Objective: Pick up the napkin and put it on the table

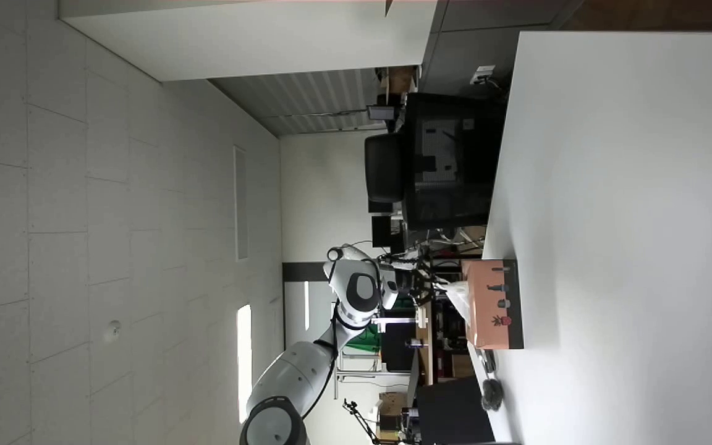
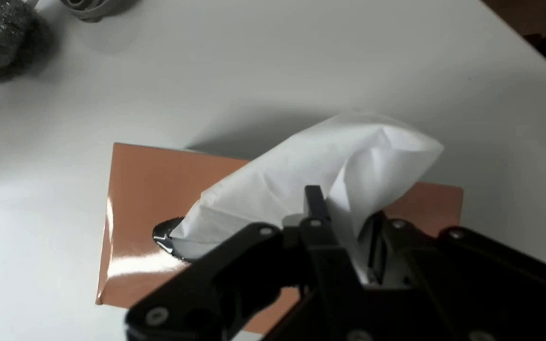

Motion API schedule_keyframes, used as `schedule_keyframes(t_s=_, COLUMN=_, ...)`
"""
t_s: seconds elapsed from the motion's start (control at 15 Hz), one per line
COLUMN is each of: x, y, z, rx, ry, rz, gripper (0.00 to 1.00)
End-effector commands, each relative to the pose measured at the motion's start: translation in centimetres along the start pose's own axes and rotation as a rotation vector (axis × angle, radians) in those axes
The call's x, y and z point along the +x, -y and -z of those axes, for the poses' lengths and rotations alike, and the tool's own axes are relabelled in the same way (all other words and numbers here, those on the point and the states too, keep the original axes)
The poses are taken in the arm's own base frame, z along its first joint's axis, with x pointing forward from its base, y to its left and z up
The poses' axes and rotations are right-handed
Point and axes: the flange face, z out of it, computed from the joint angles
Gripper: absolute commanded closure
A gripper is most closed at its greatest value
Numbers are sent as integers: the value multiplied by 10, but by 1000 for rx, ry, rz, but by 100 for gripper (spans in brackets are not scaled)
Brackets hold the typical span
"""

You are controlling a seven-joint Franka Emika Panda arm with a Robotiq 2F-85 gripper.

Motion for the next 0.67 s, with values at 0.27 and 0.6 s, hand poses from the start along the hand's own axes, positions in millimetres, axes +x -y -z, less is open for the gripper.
schedule_keyframes(t_s=0.27, x=-16, y=8, z=51, rx=31, ry=51, rz=26, gripper=100)
schedule_keyframes(t_s=0.6, x=-32, y=3, z=133, rx=132, ry=72, rz=104, gripper=100)
